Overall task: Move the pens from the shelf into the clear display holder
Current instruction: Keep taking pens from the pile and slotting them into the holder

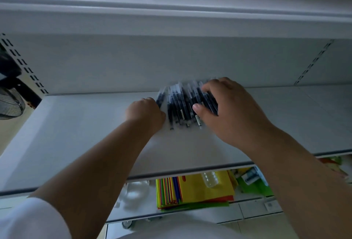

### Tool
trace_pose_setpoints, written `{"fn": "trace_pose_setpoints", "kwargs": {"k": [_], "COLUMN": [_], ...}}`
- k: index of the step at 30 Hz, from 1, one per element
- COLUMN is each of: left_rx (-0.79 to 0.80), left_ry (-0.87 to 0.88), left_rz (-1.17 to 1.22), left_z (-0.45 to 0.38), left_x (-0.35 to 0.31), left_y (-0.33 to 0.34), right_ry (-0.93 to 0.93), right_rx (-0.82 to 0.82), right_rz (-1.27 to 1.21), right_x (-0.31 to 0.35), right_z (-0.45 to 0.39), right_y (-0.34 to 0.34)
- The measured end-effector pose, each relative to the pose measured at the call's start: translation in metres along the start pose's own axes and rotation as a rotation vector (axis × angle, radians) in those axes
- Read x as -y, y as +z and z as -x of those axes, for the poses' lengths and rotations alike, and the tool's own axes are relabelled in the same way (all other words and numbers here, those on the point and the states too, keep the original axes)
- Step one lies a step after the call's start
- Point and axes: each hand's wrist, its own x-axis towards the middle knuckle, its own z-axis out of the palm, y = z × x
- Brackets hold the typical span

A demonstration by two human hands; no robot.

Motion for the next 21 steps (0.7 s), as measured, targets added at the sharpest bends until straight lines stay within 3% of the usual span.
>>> {"fn": "trace_pose_setpoints", "kwargs": {"k": [3,8,13,17,21], "left_rx": [0.038,-0.014,-0.275,-0.194,-0.197], "left_ry": [0.021,0.044,0.066,0.122,0.100], "left_rz": [-0.086,0.061,0.651,1.268,1.415], "left_z": [0.000,0.032,0.078,0.105,0.116], "left_x": [-0.001,0.016,0.031,0.032,0.037], "left_y": [0.000,-0.013,-0.010,-0.001,-0.003], "right_ry": [-0.005,-0.011,0.043,0.120,0.156], "right_rx": [-0.009,-0.011,0.039,0.136,0.190], "right_rz": [-0.005,-0.004,-0.056,-0.042,0.064], "right_x": [0.003,0.001,-0.008,-0.006,-0.002], "right_z": [-0.003,-0.008,-0.021,-0.033,-0.043], "right_y": [0.003,0.009,0.033,0.060,0.081]}}
